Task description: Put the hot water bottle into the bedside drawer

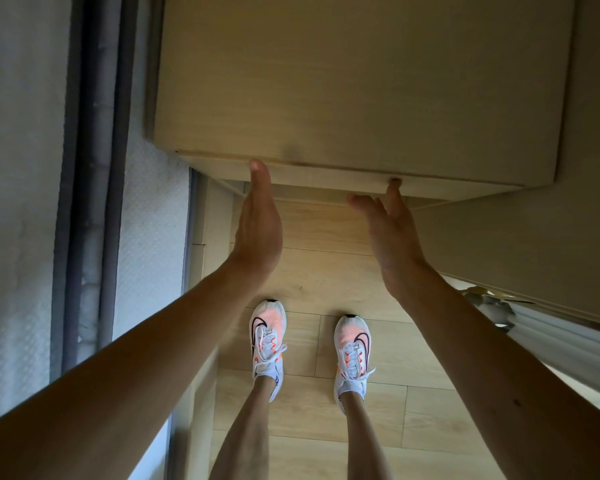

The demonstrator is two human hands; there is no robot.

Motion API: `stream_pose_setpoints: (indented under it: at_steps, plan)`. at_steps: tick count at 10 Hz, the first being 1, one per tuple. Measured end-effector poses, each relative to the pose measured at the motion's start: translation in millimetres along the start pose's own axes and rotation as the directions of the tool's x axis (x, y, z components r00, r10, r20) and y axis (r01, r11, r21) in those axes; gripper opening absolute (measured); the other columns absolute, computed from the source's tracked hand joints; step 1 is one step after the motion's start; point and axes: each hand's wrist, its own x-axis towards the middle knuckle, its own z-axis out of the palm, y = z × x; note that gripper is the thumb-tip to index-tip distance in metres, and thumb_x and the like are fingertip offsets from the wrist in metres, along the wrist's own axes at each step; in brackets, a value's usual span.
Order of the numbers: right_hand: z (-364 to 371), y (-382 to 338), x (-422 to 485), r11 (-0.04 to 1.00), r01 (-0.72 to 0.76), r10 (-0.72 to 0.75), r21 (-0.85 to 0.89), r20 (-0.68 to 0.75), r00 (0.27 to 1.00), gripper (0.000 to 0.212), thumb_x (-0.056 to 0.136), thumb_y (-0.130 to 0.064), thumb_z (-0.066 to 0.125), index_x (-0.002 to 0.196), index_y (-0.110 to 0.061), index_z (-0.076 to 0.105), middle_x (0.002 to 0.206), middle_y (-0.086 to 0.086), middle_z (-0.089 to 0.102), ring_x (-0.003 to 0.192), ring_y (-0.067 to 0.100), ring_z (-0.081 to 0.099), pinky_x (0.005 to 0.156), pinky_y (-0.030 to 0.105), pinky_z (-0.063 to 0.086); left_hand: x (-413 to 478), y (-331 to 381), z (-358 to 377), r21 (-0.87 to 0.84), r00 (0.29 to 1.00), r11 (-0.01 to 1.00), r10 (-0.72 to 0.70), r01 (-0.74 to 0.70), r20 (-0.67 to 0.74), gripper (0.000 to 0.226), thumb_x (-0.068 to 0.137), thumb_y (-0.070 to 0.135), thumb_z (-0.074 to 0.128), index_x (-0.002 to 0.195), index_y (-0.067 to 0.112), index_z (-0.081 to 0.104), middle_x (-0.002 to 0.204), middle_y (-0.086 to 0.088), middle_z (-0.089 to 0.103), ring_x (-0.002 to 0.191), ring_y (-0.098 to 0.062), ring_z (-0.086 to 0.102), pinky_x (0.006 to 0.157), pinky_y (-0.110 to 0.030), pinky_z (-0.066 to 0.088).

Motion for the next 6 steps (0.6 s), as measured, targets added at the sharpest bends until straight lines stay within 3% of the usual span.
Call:
stream_pose_setpoints:
  at_steps: [2,4,5,6]
  plan:
    - [-3,-1,5,0.999,-0.006,0.006,-0.034,-0.007,1.0,0.1,0.081,-0.045,0.069,0.158,-0.031,0.008,0.164,-0.002,0.023,0.146,0.01,0.026,0.094,0.027,0.025,5,4,0,0.014,1.0,1.0,0.019,-0.019,-0.004,0.088,0.082,0.075,0.011,0.158,0.031,0.003,0.168,0.009,0.011,0.154,-0.009,0.01,0.126,-0.047,0.012]
    - [-11,-16,-9,0.966,-0.06,0.044,-0.251,-0.071,0.997,0.093,0.086,-0.041,0.064,0.159,-0.027,0.009,0.166,-0.001,0.017,0.149,0.022,0.025,0.096,0.028,0.026,-10,10,-10,0.064,1.0,0.998,-0.009,0.01,-0.023,0.083,0.084,0.075,0.012,0.157,0.035,0.009,0.167,0.013,0.014,0.153,-0.009,0.012,0.126,-0.047,0.013]
    - [-19,-39,-32,0.941,-0.06,0.026,-0.333,-0.107,0.994,0.088,0.086,-0.04,0.061,0.159,-0.019,0.015,0.166,0.002,0.019,0.149,0.024,0.026,0.109,0.033,0.029,-36,28,-11,0.015,0.999,1.0,0.013,-0.012,-0.044,0.081,0.087,0.071,0.028,0.157,0.029,0.022,0.164,0.012,0.025,0.142,0.003,0.022,0.125,-0.037,0.018]
    - [-29,-65,-66,0.918,0.021,-0.072,-0.395,-0.114,0.991,0.084,0.088,-0.038,0.06,0.158,-0.019,0.018,0.163,0.004,0.027,0.147,0.024,0.03,0.116,0.037,0.031,-77,51,-8,0.054,0.985,0.989,0.139,-0.134,-0.102,0.087,0.076,0.072,0.05,0.15,0.027,0.04,0.145,0.016,0.05,0.125,0.013,0.046,0.101,-0.009,0.034]
